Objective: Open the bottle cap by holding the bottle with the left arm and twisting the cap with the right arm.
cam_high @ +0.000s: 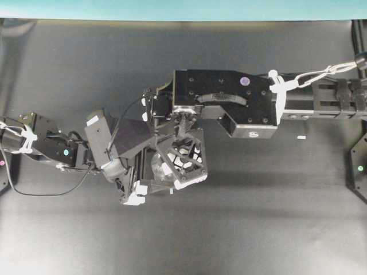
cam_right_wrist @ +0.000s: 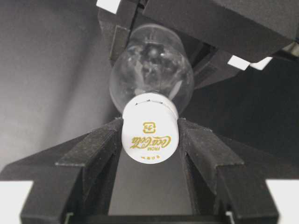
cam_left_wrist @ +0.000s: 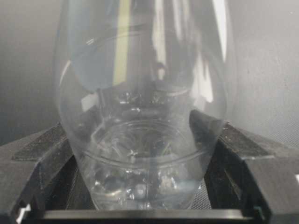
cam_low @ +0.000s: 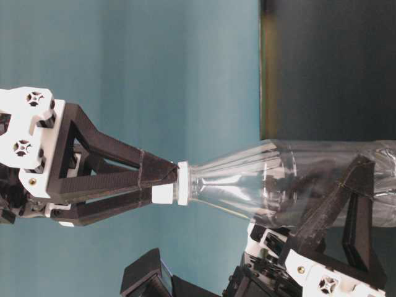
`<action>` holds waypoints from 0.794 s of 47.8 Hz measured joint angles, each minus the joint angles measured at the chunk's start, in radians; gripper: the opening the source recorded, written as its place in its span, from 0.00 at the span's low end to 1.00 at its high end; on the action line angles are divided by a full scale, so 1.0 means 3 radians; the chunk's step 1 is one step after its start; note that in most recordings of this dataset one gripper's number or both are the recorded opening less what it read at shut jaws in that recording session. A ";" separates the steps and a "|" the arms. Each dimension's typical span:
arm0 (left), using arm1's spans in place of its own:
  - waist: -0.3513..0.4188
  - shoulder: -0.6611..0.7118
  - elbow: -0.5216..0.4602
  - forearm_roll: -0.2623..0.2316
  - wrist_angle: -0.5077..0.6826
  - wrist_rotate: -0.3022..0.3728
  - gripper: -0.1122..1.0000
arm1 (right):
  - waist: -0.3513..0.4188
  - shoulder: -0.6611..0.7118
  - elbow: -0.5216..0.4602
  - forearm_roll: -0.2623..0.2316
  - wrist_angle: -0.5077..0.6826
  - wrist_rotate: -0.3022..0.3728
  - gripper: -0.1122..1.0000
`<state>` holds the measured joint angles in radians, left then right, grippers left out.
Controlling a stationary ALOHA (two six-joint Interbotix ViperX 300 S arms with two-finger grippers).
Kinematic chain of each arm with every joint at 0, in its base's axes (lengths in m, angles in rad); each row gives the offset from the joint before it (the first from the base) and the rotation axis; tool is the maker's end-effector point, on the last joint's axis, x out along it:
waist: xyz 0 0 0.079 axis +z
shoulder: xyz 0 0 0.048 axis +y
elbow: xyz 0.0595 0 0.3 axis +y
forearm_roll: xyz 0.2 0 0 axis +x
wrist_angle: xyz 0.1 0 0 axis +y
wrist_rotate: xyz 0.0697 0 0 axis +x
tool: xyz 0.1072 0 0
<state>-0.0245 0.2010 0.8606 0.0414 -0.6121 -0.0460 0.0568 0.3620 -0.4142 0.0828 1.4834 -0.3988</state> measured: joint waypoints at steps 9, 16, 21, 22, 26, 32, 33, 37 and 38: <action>0.0000 0.0000 -0.0005 0.0005 0.0000 -0.0026 0.82 | 0.0000 -0.0020 0.0005 -0.0005 -0.0010 0.0072 0.44; -0.0010 0.0000 0.0000 0.0005 0.0000 -0.0026 0.82 | 0.0000 -0.0031 0.0026 -0.0005 -0.0051 0.0097 0.53; -0.0010 0.0000 0.0000 0.0005 0.0005 -0.0031 0.82 | 0.0000 -0.0036 0.0092 -0.0026 -0.0066 0.0148 0.77; -0.0010 0.0000 0.0000 0.0005 0.0005 -0.0026 0.82 | 0.0000 -0.0041 0.0102 -0.0031 -0.0077 0.0159 0.81; -0.0010 0.0000 -0.0005 0.0005 0.0005 -0.0026 0.82 | 0.0005 -0.0077 0.0164 -0.0036 -0.0133 0.0225 0.86; -0.0010 0.0000 0.0000 0.0000 0.0005 -0.0026 0.82 | 0.0005 -0.0123 0.0215 -0.0036 -0.0164 0.0343 0.84; -0.0010 0.0000 0.0000 0.0000 0.0005 -0.0026 0.82 | 0.0005 -0.0133 0.0215 -0.0041 -0.0169 0.0358 0.84; -0.0010 0.0000 -0.0005 0.0005 0.0005 -0.0026 0.82 | 0.0005 -0.0179 0.0251 -0.0041 -0.0164 0.0460 0.84; -0.0010 0.0000 0.0000 0.0005 0.0005 -0.0026 0.82 | 0.0005 -0.0194 0.0261 -0.0041 -0.0164 0.0481 0.84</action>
<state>-0.0276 0.2010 0.8606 0.0430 -0.6105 -0.0537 0.0583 0.3037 -0.3359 0.0706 1.4343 -0.2546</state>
